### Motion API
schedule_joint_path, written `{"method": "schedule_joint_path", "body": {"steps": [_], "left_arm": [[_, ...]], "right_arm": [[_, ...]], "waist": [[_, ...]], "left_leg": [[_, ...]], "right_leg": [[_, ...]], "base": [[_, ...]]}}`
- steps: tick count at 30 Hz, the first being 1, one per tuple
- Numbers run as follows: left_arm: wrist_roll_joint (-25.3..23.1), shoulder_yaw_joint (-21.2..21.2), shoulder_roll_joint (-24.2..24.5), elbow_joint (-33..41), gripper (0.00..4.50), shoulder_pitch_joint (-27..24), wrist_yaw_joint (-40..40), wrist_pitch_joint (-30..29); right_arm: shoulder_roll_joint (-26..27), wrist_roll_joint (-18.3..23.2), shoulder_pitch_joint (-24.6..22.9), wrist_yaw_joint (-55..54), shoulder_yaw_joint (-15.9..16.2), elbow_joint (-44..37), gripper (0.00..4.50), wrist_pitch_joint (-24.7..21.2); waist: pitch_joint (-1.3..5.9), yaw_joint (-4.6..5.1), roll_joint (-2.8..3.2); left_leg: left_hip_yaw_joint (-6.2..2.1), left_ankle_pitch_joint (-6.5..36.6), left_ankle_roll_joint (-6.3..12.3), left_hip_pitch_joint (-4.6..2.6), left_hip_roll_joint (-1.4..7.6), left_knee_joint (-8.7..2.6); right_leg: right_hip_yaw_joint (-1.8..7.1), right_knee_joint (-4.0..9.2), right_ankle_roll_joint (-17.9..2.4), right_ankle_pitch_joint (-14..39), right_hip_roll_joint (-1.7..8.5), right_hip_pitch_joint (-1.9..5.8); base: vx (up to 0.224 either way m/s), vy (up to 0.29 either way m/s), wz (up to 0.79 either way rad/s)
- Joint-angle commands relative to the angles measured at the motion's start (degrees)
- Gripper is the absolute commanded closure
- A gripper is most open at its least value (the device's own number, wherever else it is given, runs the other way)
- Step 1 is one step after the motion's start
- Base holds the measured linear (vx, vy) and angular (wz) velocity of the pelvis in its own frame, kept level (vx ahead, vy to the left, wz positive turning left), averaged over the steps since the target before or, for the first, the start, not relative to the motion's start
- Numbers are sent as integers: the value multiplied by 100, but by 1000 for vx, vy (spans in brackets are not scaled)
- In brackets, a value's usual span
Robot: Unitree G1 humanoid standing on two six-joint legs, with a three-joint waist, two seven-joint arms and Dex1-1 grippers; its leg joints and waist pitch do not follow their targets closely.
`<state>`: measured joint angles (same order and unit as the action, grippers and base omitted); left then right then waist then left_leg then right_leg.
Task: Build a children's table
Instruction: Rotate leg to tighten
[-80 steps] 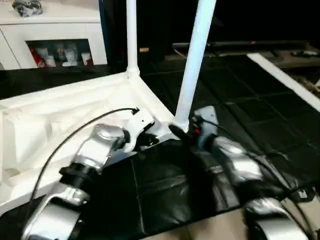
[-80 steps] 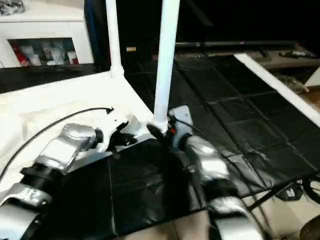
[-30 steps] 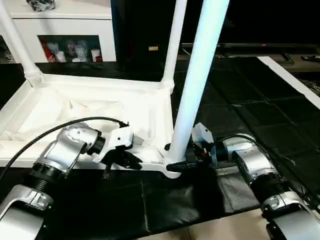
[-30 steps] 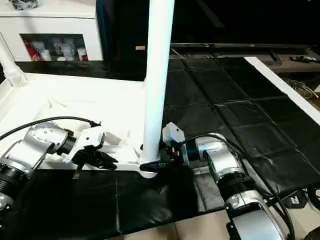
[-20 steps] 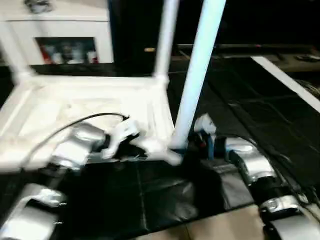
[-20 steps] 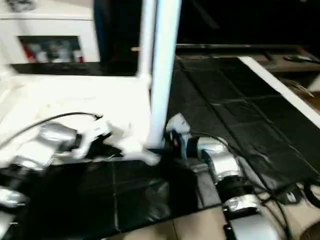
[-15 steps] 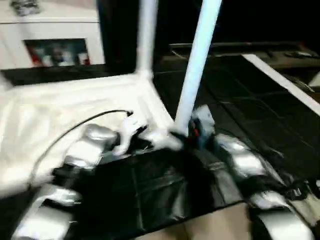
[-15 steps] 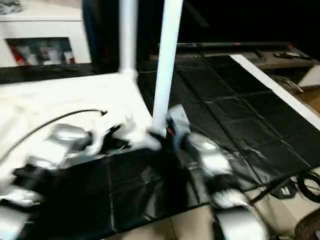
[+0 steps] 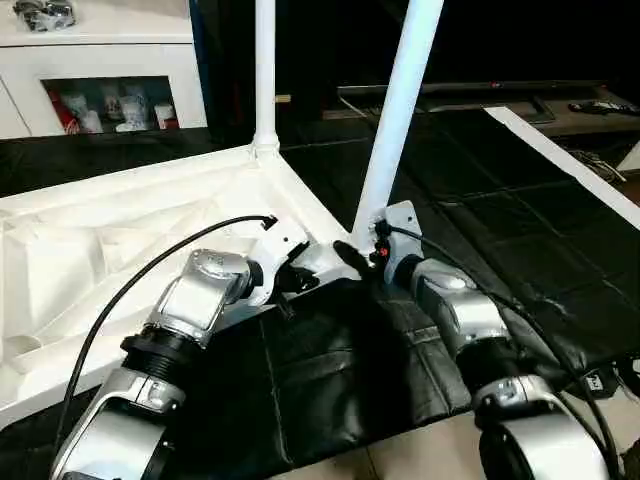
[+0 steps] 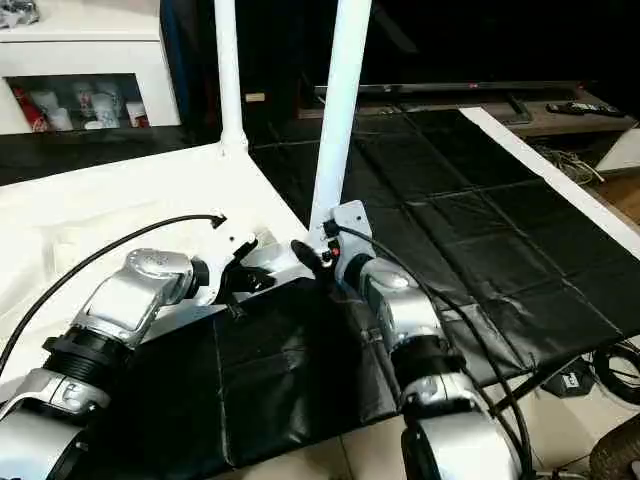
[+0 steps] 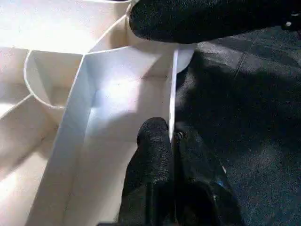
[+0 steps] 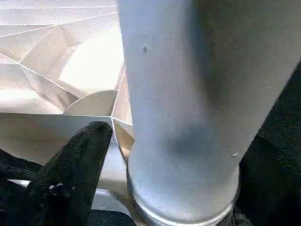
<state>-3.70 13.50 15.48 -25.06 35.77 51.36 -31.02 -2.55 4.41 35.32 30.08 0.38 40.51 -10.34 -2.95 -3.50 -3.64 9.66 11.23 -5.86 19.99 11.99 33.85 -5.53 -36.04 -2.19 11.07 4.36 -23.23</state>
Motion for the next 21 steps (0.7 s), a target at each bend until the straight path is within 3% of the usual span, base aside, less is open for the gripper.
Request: {"method": "schedule_joint_path", "body": {"steps": [1, 3, 4, 5, 11, 16, 21], "left_arm": [[159, 49, 28, 249, 450, 49, 217, 414], [174, 115, 282, 258, 450, -27, 567, 610], [174, 147, 344, 279, 450, -46, 660, 589], [176, 156, 373, 284, 450, -55, 705, 612], [254, 327, 962, 230, 450, -183, 1715, 1310], [407, 445, 1255, 237, 450, -246, 2388, 1568], [486, 606, 1501, 106, 450, -244, 3079, 2114]], "right_arm": [[17, 174, -288, 965, 527, -222, 20, 15], [-316, 282, -483, 1534, 534, -451, 4, 104], [-391, 307, -526, 1691, 555, -514, 4, 150], [-433, 311, -545, 1754, 567, -539, 4, 165], [-1318, 485, -866, 3289, 727, -1049, 4, 525], [-1651, 587, -849, 4053, 835, -1193, 4, 550], [-1849, 541, -688, 4666, 1033, -1050, 4, 970]], "waist": [[366, -28, 59], [370, -55, 51], [372, -59, 91], [369, -41, 75], [343, -79, 50], [350, -121, 38], [350, -190, 31]], "left_leg": [[-10, 562, 230, 31, 131, -385], [-12, 498, 361, 40, 129, -377], [-7, 480, 398, 32, 144, -371], [-8, 470, 404, 49, 139, -377], [-2, 726, 416, 24, 151, -378], [0, 623, 424, 21, 156, -372], [15, 581, 446, -5, 166, -366]], "right_leg": [[356, 441, -964, 857, 406, 358], [353, 427, -1004, 607, 407, 385], [360, 407, -1065, 496, 416, 380], [353, 410, -1084, 466, 407, 390], [357, 470, -1053, 955, 419, 373], [356, 442, -1090, 926, 414, 367], [353, 428, -1160, 822, 419, 337]], "base": [[0, 0, 0], [0, 0, 0], [0, 0, 0], [0, 0, 0], [0, 0, 0], [0, 0, 0], [0, 0, 0]]}}
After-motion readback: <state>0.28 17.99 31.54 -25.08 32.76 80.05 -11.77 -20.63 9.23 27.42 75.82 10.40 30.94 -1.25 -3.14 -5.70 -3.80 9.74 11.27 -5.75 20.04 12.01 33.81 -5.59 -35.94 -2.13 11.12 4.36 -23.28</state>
